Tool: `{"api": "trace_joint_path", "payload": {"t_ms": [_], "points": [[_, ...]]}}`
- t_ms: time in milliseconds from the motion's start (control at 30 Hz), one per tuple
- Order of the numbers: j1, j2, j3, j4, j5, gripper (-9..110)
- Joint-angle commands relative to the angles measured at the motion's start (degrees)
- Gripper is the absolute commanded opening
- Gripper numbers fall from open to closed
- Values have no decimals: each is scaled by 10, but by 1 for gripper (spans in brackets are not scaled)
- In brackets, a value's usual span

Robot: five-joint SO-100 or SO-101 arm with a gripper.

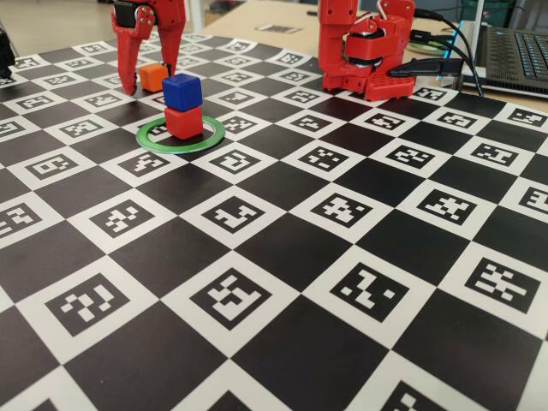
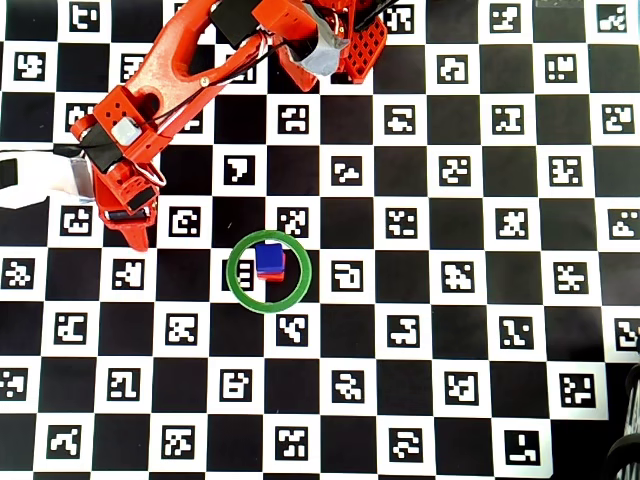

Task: Grab the red cube then put it in the green circle then put the blue cube on top and finally the orange cube on top

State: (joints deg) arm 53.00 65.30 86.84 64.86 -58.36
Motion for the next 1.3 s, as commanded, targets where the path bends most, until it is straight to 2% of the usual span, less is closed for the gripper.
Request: {"api": "trace_joint_path", "payload": {"t_ms": [0, 167, 533, 967, 1267], "points": [[7, 21, -3, -4, -4, 16], [7, 24, 2, -8, -4, 8], [5, 40, 6, 1, -4, 6], [-45, 142, -207, 268, 65, 5], [-179, 221, -242, 382, 227, 5]]}}
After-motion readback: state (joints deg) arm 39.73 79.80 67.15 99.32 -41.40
